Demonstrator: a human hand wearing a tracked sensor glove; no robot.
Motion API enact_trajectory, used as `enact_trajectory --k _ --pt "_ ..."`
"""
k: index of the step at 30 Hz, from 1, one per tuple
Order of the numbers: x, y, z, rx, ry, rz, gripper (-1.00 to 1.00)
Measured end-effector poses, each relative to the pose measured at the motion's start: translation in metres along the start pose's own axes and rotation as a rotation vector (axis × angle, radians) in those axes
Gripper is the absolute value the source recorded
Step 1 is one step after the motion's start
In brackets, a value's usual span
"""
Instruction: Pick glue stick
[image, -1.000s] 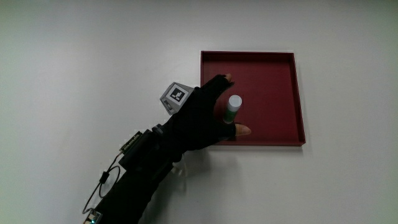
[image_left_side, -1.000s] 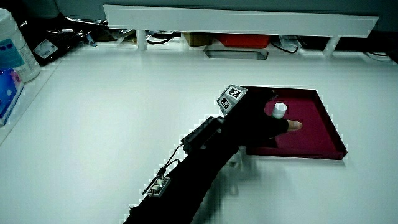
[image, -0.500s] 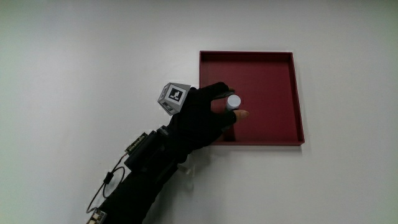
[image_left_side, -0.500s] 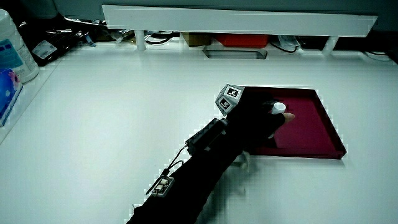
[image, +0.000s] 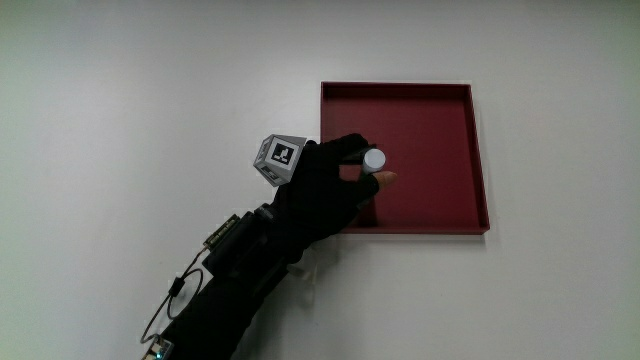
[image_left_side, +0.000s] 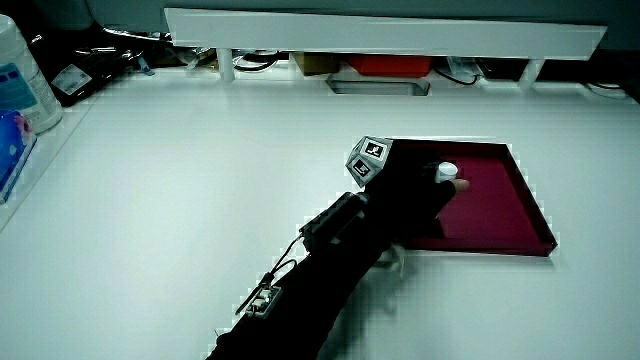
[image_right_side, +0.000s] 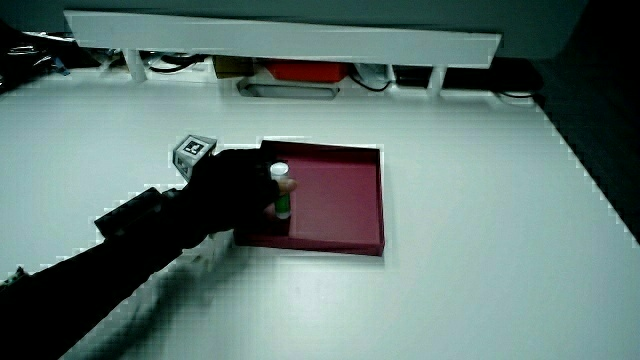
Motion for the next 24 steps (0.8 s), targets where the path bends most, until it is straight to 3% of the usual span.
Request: enact_trajectory --k 2,4,8,9,10,12,15,23,24 --pt "0.001 -0.002 0.001 0.002 -0.024 0.008 1.0" --pt "0.002 -0.002 0.001 -0.001 -0.011 0.026 1.0" --pt "0.003 -0.002 0.002 0.006 -0.003 0.0 1.0" --pt "0.003 -0.002 0.002 0.006 -0.027 -0.019 1.0" --pt "0.006 -0.003 0.003 0.004 -0.021 0.0 1.0" --pt "0.01 -0.003 0.005 0.011 -0.029 -0.035 1.0" --pt "0.018 -0.006 0.01 0.01 -0.027 -0.02 1.0" --pt "0.041 -0.017 0.03 0.031 -0.034 -0.081 1.0" --pt "0.046 -0.02 0.033 0.031 -0.025 -0.068 1.0"
